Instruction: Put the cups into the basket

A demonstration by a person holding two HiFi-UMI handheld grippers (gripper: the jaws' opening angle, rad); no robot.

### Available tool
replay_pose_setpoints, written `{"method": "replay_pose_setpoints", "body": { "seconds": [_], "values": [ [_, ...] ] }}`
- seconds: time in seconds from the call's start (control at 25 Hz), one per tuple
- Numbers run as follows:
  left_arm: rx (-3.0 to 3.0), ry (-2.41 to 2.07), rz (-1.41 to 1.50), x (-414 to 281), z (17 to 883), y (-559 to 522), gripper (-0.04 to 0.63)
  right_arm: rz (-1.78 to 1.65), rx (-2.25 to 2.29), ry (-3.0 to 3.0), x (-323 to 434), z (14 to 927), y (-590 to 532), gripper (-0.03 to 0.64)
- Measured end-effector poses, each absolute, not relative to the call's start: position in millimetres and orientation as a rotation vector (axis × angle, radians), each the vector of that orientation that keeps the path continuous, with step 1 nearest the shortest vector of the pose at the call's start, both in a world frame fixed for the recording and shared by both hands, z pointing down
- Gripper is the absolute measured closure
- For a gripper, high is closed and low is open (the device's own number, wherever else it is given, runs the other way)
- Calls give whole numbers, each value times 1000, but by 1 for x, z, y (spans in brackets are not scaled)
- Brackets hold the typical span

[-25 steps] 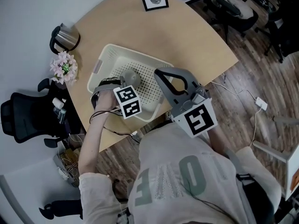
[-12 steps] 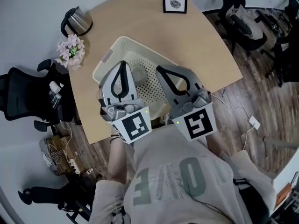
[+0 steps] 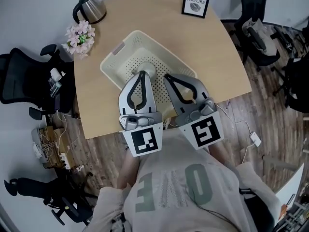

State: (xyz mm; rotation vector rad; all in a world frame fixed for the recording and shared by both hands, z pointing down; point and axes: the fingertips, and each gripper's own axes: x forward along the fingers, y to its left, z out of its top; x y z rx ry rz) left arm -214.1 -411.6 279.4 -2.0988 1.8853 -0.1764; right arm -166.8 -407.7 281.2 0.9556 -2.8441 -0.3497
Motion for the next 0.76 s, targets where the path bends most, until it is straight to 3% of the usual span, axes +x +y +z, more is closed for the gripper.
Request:
{"method": "replay_pose_setpoints", "body": {
  "seconds": [0.76],
  "values": [
    [-2061,1939,-166,-246,276,-412,586,-415,896,-2796,-179,287,-419,618]
  ]
}}
